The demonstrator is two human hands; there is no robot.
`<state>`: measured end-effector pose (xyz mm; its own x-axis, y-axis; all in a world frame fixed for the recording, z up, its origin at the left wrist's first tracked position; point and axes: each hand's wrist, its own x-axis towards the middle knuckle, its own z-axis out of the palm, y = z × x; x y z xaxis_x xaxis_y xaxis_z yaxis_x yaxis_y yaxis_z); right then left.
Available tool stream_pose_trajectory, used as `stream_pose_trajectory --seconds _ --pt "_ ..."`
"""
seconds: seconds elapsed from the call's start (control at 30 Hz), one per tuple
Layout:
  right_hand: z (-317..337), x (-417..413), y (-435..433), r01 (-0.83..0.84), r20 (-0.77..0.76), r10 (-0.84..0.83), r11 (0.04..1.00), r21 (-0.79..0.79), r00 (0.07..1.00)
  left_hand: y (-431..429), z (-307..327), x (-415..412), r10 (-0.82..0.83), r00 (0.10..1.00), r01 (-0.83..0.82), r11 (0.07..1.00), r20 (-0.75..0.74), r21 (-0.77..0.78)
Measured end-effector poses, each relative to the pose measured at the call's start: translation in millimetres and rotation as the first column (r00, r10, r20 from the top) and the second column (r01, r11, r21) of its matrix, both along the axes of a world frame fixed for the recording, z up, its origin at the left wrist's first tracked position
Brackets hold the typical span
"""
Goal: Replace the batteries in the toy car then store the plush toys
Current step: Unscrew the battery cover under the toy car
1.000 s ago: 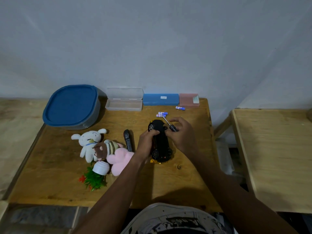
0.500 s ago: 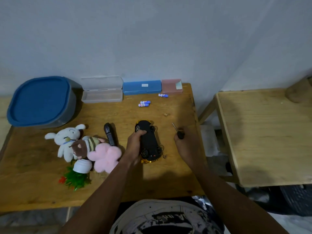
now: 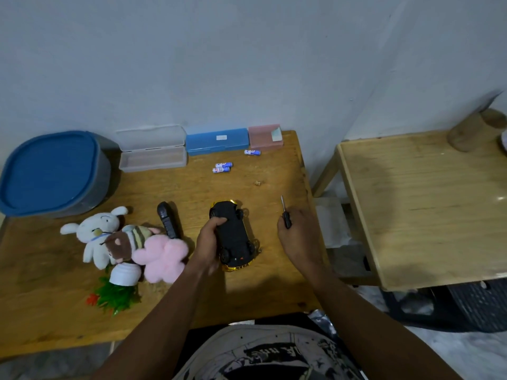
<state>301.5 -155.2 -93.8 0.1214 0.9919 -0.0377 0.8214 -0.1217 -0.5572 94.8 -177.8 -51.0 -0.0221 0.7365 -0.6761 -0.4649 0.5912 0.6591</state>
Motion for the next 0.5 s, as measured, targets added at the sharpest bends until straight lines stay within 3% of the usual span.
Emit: stream_pose_trajectory --seconds 0.37,0.5 --pt "8 -1 -3 0.036 -0.107 -0.038 0.999 -0.021 0.994 -12 6 2 0.012 0.996 -0.016 0.999 0.084 0.046" --pt "34 -24 -3 -0.134 -0.231 0.161 0.983 0.126 0.96 -13 16 -2 0.018 0.991 -0.025 0.999 0.132 0.049"
